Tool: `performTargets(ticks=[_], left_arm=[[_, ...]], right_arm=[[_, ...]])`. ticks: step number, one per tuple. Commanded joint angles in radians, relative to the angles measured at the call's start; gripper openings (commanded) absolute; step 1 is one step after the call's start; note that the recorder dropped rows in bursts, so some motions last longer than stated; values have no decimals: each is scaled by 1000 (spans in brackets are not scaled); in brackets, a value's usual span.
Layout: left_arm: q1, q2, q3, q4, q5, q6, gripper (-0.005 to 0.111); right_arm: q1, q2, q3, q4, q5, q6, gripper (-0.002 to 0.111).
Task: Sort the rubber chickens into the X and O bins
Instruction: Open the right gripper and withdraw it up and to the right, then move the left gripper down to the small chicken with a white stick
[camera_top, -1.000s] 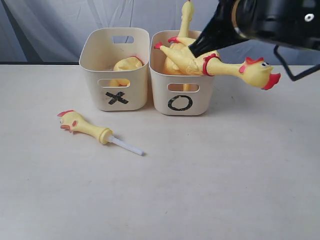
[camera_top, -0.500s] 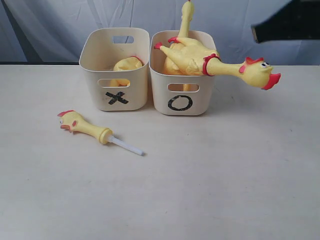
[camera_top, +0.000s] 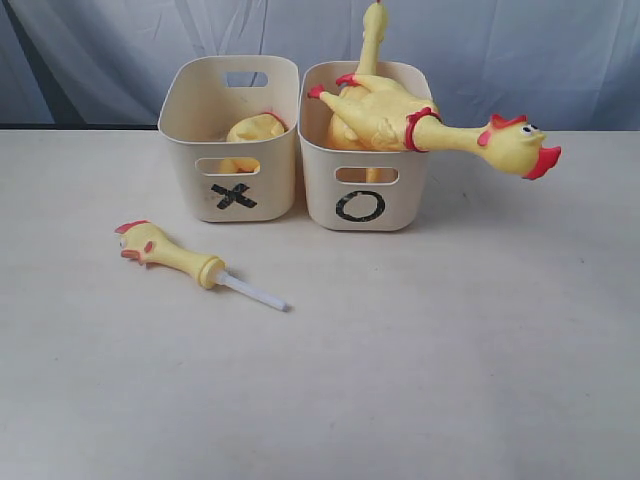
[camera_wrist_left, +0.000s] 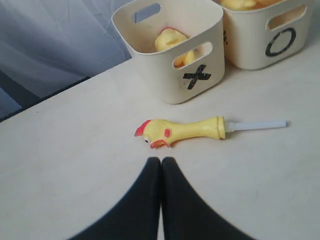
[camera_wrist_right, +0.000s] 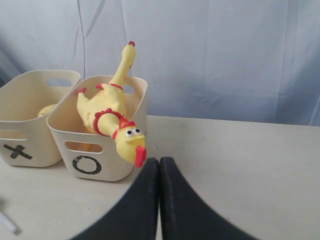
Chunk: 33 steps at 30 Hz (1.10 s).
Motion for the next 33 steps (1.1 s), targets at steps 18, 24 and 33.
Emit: performTargets(ticks=[18, 24, 33], left_arm=[[5, 905, -217, -185, -172, 1200, 0], [5, 1071, -311, -185, -176, 1348, 0], [5, 1219, -453, -346, -176, 1348, 29]], right_arm=[[-3, -103, 7, 72, 63, -83, 0], [-3, -130, 7, 72, 94, -86, 0], [-3, -136, 7, 72, 112, -88, 0]])
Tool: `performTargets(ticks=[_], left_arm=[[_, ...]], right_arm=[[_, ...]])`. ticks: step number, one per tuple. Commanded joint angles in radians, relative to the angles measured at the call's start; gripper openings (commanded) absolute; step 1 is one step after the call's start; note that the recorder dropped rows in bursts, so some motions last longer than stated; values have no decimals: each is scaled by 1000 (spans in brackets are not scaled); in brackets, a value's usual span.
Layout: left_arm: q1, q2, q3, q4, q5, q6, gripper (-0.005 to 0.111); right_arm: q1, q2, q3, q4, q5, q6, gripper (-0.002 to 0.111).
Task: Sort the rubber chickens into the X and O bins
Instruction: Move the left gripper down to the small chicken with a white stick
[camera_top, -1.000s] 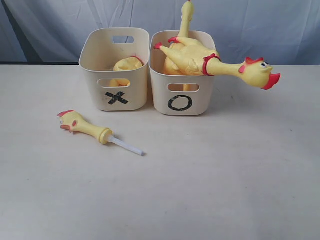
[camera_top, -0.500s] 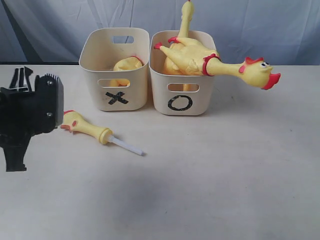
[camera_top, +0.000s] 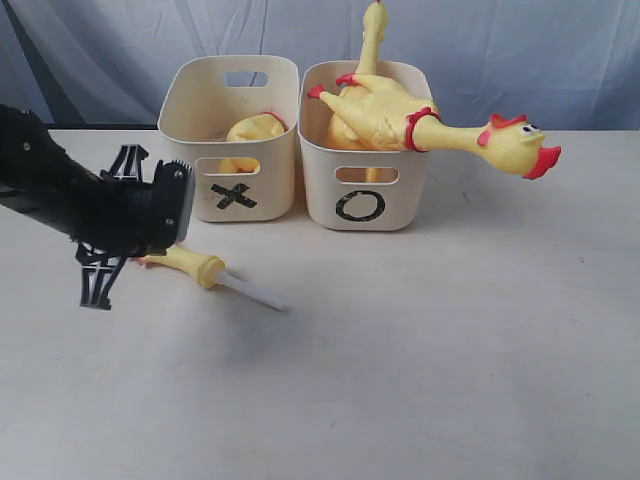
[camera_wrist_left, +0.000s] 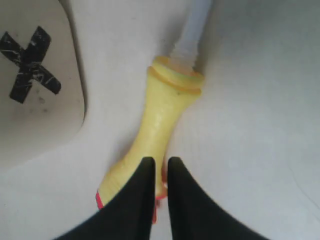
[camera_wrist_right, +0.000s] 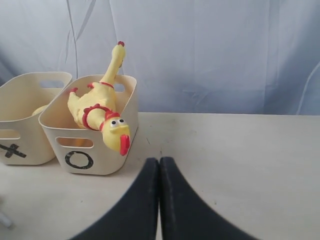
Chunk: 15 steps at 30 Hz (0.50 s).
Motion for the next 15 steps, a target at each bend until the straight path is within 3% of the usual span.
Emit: performTargets(ticks=[1, 5, 15], left_arm=[[5, 48, -54, -65, -5, 3, 35], [3, 57, -65, -59, -6, 5, 57], [-65, 137, -77, 15, -19, 72, 57]], right_arm=[[-3, -7, 5, -3, 15, -7, 0], [-3, -7, 5, -5, 15, -7, 0], [-3, -26, 5, -3, 15, -7, 0]])
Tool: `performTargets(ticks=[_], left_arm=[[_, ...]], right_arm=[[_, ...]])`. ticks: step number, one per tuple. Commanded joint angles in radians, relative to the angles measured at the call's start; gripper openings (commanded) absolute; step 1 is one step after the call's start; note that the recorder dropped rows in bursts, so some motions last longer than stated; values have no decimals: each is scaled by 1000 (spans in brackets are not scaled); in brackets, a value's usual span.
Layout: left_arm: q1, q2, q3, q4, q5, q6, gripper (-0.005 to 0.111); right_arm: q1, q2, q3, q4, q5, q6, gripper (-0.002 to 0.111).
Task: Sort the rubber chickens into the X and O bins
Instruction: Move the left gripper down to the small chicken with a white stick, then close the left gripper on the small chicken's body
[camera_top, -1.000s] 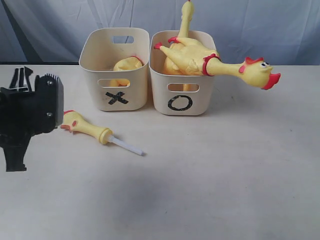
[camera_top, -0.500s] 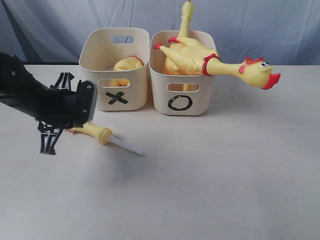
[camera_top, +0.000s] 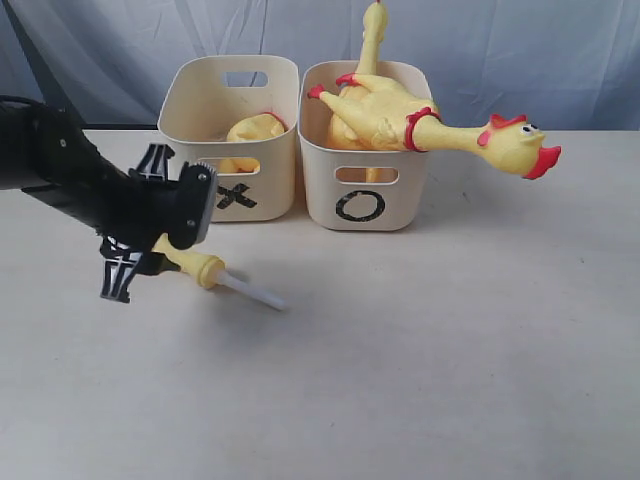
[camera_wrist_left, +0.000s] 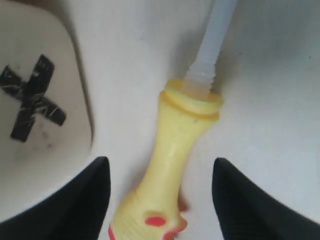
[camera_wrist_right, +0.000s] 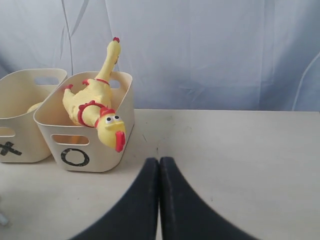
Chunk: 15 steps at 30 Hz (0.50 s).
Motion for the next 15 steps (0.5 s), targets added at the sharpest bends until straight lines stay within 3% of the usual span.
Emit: performTargets(ticks=[1, 15], left_arm=[[-38, 62, -20, 11, -26, 10, 57], [-52, 154, -100, 13, 3, 3, 57]], right_arm=[[-3, -29, 5, -3, -3, -5, 0], [-3, -55, 5, -11, -1, -5, 0]])
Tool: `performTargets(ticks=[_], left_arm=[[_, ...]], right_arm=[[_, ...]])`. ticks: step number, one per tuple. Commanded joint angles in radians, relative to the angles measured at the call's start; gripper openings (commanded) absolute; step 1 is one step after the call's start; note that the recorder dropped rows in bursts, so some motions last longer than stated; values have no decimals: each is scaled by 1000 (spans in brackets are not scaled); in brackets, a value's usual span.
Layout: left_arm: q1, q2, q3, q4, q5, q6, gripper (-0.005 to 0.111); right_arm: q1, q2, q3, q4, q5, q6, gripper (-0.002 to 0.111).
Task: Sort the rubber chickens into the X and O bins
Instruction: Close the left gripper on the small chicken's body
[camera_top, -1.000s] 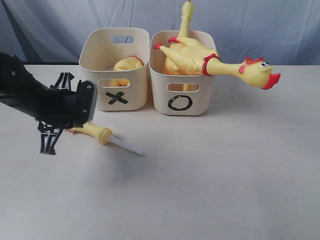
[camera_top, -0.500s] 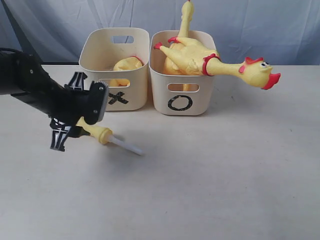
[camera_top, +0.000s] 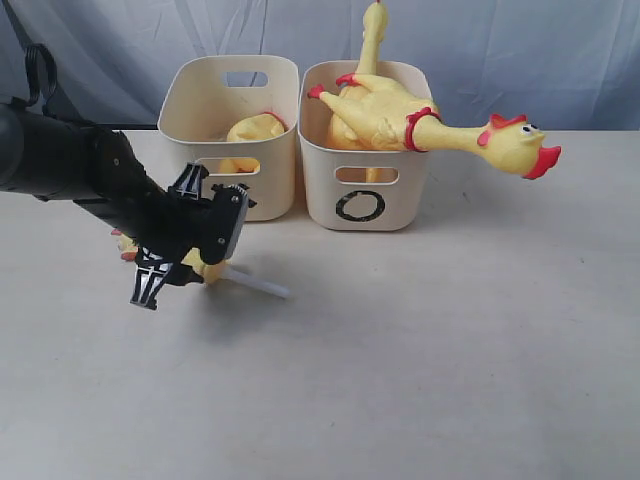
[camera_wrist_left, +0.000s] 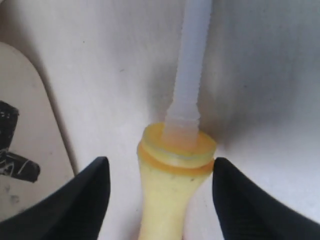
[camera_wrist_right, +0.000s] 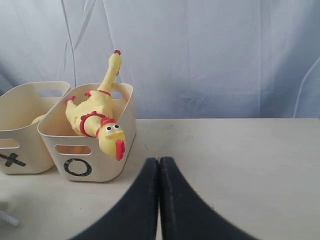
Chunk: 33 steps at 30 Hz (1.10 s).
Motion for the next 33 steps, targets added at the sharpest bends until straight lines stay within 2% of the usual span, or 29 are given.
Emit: performTargets(ticks=[1, 6, 9, 17, 22, 29, 33], left_arm=[[-8, 24, -18, -4, 26, -9, 57], [-8, 49, -18, -4, 26, -9, 57], [-8, 58, -18, -4, 26, -9, 51], [-8, 58, -18, -4, 24, -9, 17], [-8, 58, -18, -20, 24, -9, 0], [-23, 10, -18, -42, 72, -78, 0], [-34, -53, -18, -46, 104, -217, 0]], right_arm=[[-3, -5, 5, -7, -3, -5, 0], [-3, -5, 5, -7, -3, -5, 0], [-3, -5, 5, -7, -3, -5, 0], [-3, -5, 5, -7, -5, -5, 0], [-3, -5, 5, -7, -5, -5, 0], [-3, -5, 5, -12, -8, -5, 0], [-3, -5, 5, -15, -8, -5, 0]])
